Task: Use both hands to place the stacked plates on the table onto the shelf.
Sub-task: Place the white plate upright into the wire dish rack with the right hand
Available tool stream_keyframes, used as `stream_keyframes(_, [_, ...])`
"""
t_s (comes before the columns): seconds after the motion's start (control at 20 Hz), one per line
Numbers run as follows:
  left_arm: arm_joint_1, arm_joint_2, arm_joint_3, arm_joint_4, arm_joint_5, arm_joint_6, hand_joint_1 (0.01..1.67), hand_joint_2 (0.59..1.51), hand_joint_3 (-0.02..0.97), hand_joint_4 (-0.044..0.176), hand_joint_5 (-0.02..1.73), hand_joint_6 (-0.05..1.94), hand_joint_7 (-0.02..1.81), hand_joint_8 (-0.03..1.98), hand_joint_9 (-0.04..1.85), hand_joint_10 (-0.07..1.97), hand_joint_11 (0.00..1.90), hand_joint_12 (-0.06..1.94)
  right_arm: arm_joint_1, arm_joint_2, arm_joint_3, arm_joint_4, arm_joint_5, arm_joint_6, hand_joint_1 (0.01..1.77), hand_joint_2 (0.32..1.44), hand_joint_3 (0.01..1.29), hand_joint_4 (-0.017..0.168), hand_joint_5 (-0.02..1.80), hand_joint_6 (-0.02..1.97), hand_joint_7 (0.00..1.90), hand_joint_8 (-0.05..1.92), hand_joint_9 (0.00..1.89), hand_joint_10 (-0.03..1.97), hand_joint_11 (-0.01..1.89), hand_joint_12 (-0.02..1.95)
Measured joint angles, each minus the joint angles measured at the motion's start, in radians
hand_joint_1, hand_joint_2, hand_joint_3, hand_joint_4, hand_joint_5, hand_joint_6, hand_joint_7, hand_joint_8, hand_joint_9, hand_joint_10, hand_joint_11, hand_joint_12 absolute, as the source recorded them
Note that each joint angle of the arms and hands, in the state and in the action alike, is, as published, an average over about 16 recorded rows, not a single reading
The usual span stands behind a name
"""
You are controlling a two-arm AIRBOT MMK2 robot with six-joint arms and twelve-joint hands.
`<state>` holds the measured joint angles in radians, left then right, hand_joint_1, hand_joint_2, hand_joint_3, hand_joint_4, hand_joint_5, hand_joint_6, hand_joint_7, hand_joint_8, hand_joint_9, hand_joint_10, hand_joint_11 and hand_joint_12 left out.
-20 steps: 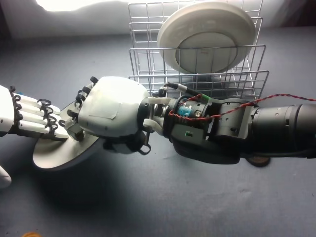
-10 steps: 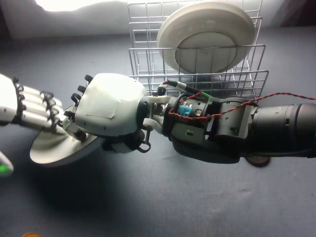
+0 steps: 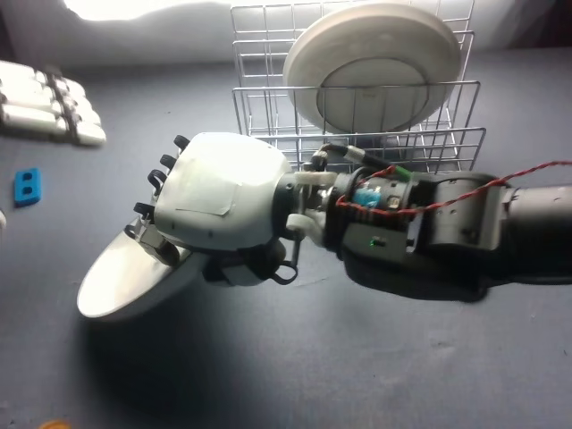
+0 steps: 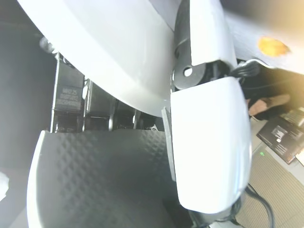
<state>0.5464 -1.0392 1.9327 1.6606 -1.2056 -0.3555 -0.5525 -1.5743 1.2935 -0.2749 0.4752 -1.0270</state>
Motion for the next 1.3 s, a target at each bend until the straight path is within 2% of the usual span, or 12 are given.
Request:
stream_keyframes(0.35, [-0.175, 0.086, -0.037, 0.073, -0.023, -0.063, 0.02, 1.083, 0.012, 0.003, 0.02, 0.01, 0.02, -0.01, 0.02, 0.01, 0.01, 0.01, 0.044, 0.171, -0.175, -0.01, -0.078, 0.026, 1.32, 0.93, 0.01, -0.003, 0.97, 0.74, 1.12, 0.64, 1.15, 0.92, 1.02, 1.06])
stream_keyframes(0.65, [-0.28, 0.131, -0.055, 0.14, -0.041, -0.106, 0.02, 1.081, 0.011, 0.003, 0.02, 0.01, 0.02, -0.01, 0.02, 0.01, 0.01, 0.01, 0.115, 0.323, -0.288, -0.05, -0.152, 0.127, 1.35, 0.93, 0.01, -0.003, 0.98, 0.76, 1.16, 0.62, 1.16, 0.89, 1.05, 1.02])
stream_keyframes(0.85, [-0.308, 0.142, -0.057, 0.162, -0.046, -0.115, 0.02, 1.082, 0.011, 0.001, 0.02, 0.01, 0.02, -0.01, 0.02, 0.01, 0.01, 0.01, 0.179, 0.407, -0.332, -0.078, -0.207, 0.221, 1.35, 0.93, 0.01, -0.003, 0.99, 0.77, 1.18, 0.59, 1.17, 0.87, 1.06, 1.01])
stream_keyframes(1.1, [-0.303, 0.144, -0.058, 0.168, -0.048, -0.114, 0.02, 1.082, 0.011, 0.002, 0.02, 0.01, 0.02, -0.01, 0.02, 0.01, 0.01, 0.01, 0.268, 0.478, -0.356, -0.113, -0.275, 0.361, 1.36, 0.93, 0.01, -0.003, 1.01, 0.76, 1.19, 0.56, 1.17, 0.86, 1.07, 1.01])
stream_keyframes(1.3, [-0.298, 0.144, -0.058, 0.167, -0.047, -0.113, 0.02, 1.082, 0.011, 0.002, 0.02, 0.01, 0.02, -0.01, 0.02, 0.01, 0.01, 0.01, 0.325, 0.521, -0.361, -0.219, -0.287, 0.546, 1.35, 0.93, 0.01, -0.004, 1.02, 0.75, 1.19, 0.55, 1.18, 0.85, 1.07, 1.0])
